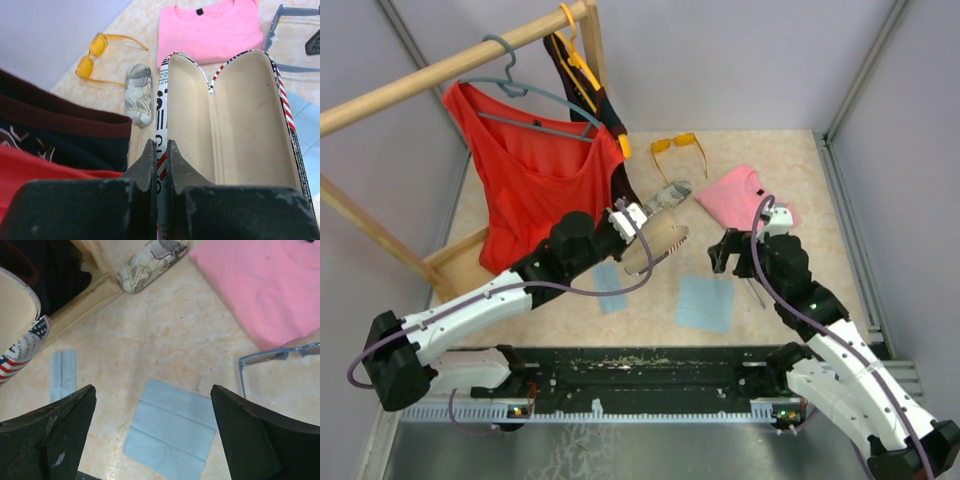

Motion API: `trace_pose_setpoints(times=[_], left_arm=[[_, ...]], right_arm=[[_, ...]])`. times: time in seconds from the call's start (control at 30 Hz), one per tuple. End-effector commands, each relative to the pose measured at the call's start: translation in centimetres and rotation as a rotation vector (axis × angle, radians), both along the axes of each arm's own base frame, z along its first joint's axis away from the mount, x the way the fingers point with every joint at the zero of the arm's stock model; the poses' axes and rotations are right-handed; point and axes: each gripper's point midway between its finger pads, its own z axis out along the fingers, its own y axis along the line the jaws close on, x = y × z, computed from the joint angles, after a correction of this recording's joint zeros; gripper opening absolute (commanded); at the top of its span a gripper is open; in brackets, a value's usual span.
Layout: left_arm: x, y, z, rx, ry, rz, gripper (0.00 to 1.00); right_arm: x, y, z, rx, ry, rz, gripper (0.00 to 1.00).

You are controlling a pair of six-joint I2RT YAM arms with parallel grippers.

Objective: Organize the sunglasses
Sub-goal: Place the sunglasses case at the center of the board.

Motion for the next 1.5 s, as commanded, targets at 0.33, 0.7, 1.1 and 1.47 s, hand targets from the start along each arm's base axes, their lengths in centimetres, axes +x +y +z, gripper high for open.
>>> trace_pose_setpoints(times=[0.33,0.7,1.1,1.47], left_arm=[[3.0,-5.3,-2.3,0.162,-0.497,-0.228,0.0],[7.0,-4.8,-7.7,0.288,-0.556,-0.182,0.0],[6.0,-4.4,-13.5,0.342,-0.363,-0.351,0.0],[6.5,-3.6,-15.4,0.334,-0.261,-0.403,0.02]], right_arm=[[-2.3,2.0,0.3,0.136,-0.059,0.139,0.97],[-3.4,1.8,-0.6,0.128,-0.052,0.166,0.97],[-3.6,2.3,-1.1,0.144,-0.042,0.187,0.97],[-3.7,2.6,-1.2,0.154,-0.032,0.201,0.97]])
